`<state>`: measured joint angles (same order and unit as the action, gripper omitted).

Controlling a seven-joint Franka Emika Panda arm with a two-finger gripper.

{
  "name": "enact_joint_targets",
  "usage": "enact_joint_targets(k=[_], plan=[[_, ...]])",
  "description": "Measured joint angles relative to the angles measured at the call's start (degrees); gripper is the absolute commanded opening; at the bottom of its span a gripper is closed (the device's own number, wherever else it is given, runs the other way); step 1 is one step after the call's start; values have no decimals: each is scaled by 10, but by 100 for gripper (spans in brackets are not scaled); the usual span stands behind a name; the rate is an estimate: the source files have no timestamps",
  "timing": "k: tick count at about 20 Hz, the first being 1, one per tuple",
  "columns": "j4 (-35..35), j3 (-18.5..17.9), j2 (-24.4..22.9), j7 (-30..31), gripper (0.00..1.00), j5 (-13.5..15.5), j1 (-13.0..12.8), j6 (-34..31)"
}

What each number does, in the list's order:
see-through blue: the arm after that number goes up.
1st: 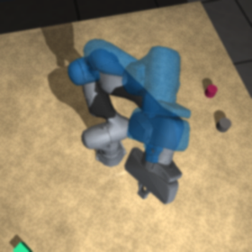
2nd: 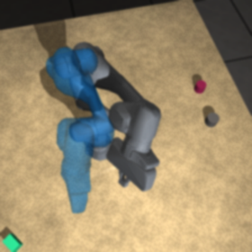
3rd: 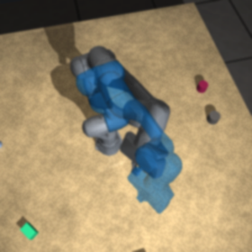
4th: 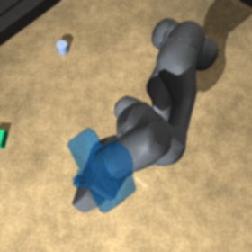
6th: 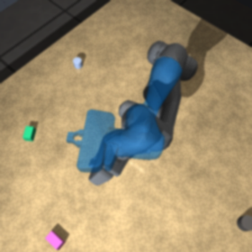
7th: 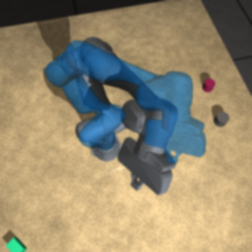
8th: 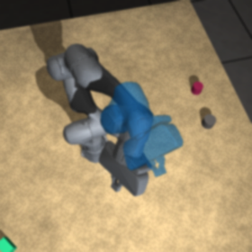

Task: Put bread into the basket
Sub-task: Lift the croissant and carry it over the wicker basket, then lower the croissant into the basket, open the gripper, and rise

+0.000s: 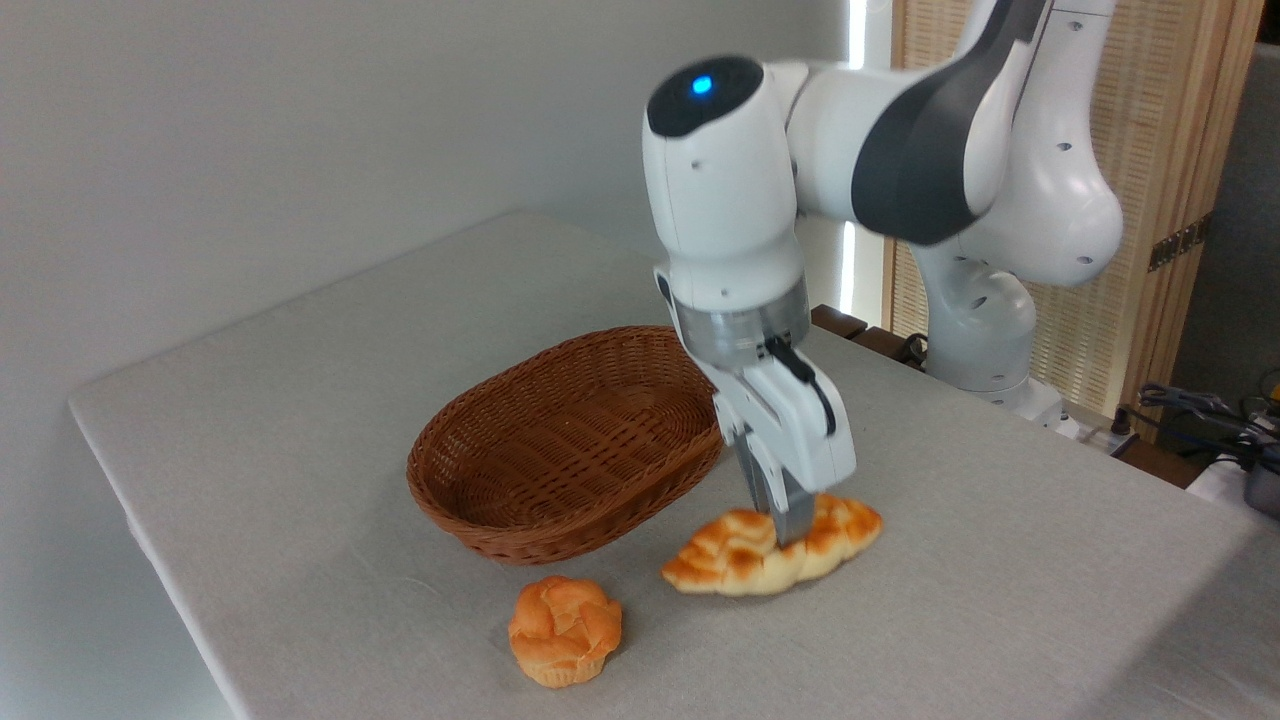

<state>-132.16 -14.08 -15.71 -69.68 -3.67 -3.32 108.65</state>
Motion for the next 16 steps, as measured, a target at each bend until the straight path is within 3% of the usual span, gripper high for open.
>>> enact_joint_targets(k=[5, 7, 10, 12, 13, 15, 16], plan=[[176, 8, 7, 38, 15, 77, -2, -145], [228, 35, 21, 96, 19, 95, -2, -164], [263, 110, 60, 218, 29, 105, -6, -167], [265, 150, 89, 258, 46, 105, -12, -167], [265, 160, 105, 269, 49, 105, -16, -167], [264, 164, 133, 284, 88, 106, -28, -164], [264, 164, 144, 288, 100, 107, -33, -158]])
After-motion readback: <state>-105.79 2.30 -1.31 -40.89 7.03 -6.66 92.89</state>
